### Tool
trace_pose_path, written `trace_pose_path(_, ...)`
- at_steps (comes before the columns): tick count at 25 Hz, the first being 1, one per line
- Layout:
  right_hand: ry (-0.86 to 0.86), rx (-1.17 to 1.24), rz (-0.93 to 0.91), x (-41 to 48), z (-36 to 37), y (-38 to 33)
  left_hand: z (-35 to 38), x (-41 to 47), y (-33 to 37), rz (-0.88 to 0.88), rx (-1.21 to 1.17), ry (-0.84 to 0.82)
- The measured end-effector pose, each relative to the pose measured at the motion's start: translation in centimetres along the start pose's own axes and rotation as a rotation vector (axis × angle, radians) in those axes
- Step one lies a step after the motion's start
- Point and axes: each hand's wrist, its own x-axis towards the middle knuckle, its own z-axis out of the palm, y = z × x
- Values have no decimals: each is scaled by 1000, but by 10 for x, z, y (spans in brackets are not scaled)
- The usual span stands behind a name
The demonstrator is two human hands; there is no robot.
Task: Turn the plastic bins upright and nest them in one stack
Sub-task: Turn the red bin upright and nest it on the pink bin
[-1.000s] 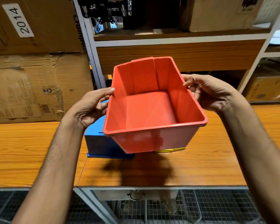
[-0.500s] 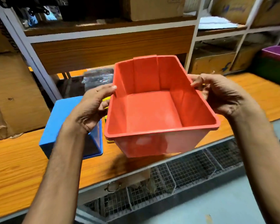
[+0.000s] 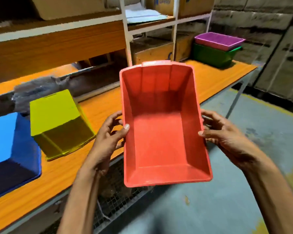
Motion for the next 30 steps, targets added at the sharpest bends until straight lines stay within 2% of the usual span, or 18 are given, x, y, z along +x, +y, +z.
trace_pose_path(5,147,-65,-31,-58,-98,37,120,-6,-51,-8,-37,-91)
trace_pose_path(11,351,-91,3,-77,-201,60,230,25,-74,-17,-1,-270)
trace_pose_path(17,551,-50,-7,-44,-282,73,325,107,-81,18,11,-439)
trace_pose_path(23,713,-15,-54,0,-366,57,426,205,-71,60,38,-629)
trace_pose_path(30,801,90,19,55,-474,59,547,296,-74,-36,10,-686)
